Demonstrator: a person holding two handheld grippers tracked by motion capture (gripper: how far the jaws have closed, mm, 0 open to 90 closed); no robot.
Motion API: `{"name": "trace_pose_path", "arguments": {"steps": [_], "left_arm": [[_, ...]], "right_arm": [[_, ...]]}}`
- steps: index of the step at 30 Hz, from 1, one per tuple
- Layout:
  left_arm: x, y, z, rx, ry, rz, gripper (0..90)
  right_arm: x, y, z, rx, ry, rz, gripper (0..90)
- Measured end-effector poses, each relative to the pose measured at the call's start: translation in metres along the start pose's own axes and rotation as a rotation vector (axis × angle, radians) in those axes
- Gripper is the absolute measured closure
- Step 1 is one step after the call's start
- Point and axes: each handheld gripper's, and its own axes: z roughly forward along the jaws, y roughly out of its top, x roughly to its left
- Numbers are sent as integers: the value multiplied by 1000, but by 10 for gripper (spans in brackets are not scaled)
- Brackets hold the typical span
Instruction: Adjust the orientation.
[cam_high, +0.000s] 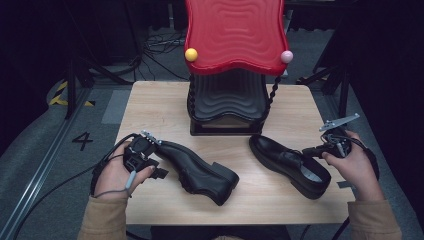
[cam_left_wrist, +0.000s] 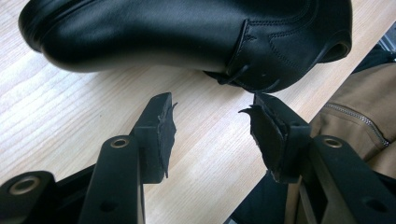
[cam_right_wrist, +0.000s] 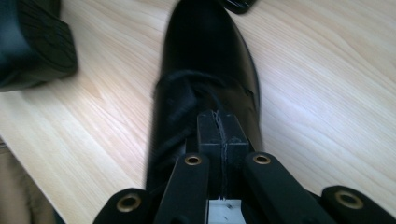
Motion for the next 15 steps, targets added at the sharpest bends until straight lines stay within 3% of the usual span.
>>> {"name": "trace_pose_path", "arguments": {"steps": [4,11,15], "left_arm": [[-2,-3,-3,-4,3,5,492],[-4,-3,-4,-19,5,8,483],[-6,0,-4,-23,0,21,478]], "right_arm": [[16,11,3,3,28,-52,900],[29,18,9,13,33,-82,900],[40,22,14,8,66,-105,900]]}}
